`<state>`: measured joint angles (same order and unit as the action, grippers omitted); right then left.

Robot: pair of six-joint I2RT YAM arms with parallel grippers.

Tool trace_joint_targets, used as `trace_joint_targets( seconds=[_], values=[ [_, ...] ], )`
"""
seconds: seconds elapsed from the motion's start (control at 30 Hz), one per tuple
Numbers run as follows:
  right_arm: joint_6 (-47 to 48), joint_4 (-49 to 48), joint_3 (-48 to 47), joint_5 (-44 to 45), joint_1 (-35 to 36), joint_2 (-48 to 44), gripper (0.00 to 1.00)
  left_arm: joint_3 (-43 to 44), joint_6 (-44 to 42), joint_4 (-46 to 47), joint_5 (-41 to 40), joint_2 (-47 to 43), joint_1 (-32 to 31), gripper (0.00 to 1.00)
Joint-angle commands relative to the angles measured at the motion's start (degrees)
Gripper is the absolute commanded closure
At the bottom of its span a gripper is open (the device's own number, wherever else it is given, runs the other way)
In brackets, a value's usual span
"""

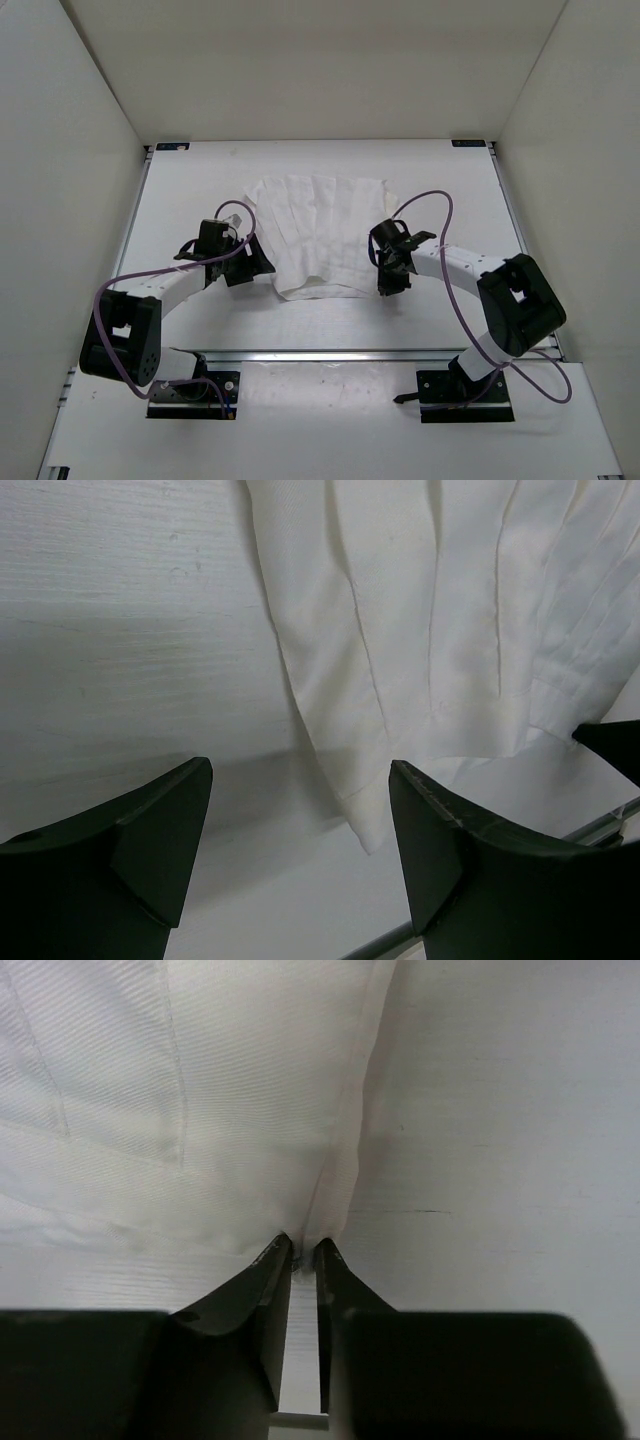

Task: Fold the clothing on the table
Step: Flatten the skirt out

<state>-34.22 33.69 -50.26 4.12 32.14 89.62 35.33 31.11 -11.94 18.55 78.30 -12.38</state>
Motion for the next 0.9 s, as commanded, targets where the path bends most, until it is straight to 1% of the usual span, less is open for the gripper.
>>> trace_joint_targets(
  seconds=[0.0, 0.07, 0.1, 0.17, 0.23, 0.27, 0.3, 0.37, 0.5, 0.6, 0.63, 0.67, 0.73, 0.77, 0.8, 0.83, 0.87],
  values=[
    [-0.2, -2.0, 0.2, 0.0, 0.4, 2.2, 0.91, 0.1, -0.4, 0.3, 0.7, -1.4, -0.4, 0.18],
    [0.0, -2.2, 0.0, -0.3, -0.2, 1.7, 0.94, 0.3, -0.3, -0.2, 1.1, -1.1, -1.1, 0.18],
    [0.0, -1.9, 0.1, -0.5, 0.0, 1.4, 0.99, 0.6, -0.4, -0.6, 0.6, -1.0, -1.8, 0.19],
    [0.2, -2.2, 0.2, -0.4, -0.6, 0.9, 1.00, 1.3, -0.5, -1.4, -0.1, -0.6, -2.8, 0.23],
    [0.1, -2.7, 0.2, -1.0, -0.7, 0.6, 1.00, 1.4, -0.6, -1.9, 0.1, 0.2, -4.6, 0.33],
    [0.5, -2.7, 0.2, -1.1, -0.7, 0.4, 1.00, 1.8, -0.1, -1.9, 0.3, 0.3, -4.9, 0.36],
    [0.4, -2.4, 0.3, -1.1, -0.7, 0.4, 1.00, 1.6, 0.8, -1.9, 0.6, 0.4, -5.7, 0.37],
    [0.8, -3.1, 0.8, -1.7, -0.3, 0.6, 1.00, 1.2, 1.9, -1.2, 1.1, 0.4, -7.2, 0.39],
    [1.0, -3.4, 0.7, -1.9, -0.6, 0.5, 1.00, 0.6, 3.7, -1.6, 1.9, 0.0, -9.8, 0.38],
    [1.1, -3.6, 0.6, -1.9, -0.6, 0.2, 1.00, -0.7, 4.8, -1.2, 2.5, -0.3, -9.9, 0.38],
    [1.3, -3.8, 0.8, -2.3, -0.5, -0.1, 1.00, -1.2, 5.4, -0.7, 3.1, -0.6, -10.5, 0.40],
    [1.3, -4.4, 0.7, -2.2, -0.8, -0.3, 1.00, -2.1, 6.1, -0.3, 2.6, -1.0, -10.6, 0.45],
    [1.6, -5.0, 1.0, -2.9, -0.7, -0.5, 0.99, -2.7, 7.0, 1.5, 2.1, -0.6, -10.3, 0.50],
    [1.5, -5.0, 1.0, -3.0, -0.2, -0.6, 0.99, -3.5, 7.0, 1.9, 1.5, -0.1, -10.4, 0.57],
    [1.3, -5.2, 1.1, -2.9, -0.5, -0.7, 0.99, -3.3, 7.0, 2.5, 1.4, 0.5, -9.9, 0.67],
    [1.9, -5.4, 1.2, -3.2, -0.4, -0.7, 1.00, -3.6, 7.4, 3.7, 0.7, 0.4, -9.6, 0.82],
    [1.5, -5.4, 1.1, -3.6, -0.4, -1.0, 1.00, -3.6, 7.4, 3.8, 0.0, 0.6, -9.2, 0.90]
  ],
)
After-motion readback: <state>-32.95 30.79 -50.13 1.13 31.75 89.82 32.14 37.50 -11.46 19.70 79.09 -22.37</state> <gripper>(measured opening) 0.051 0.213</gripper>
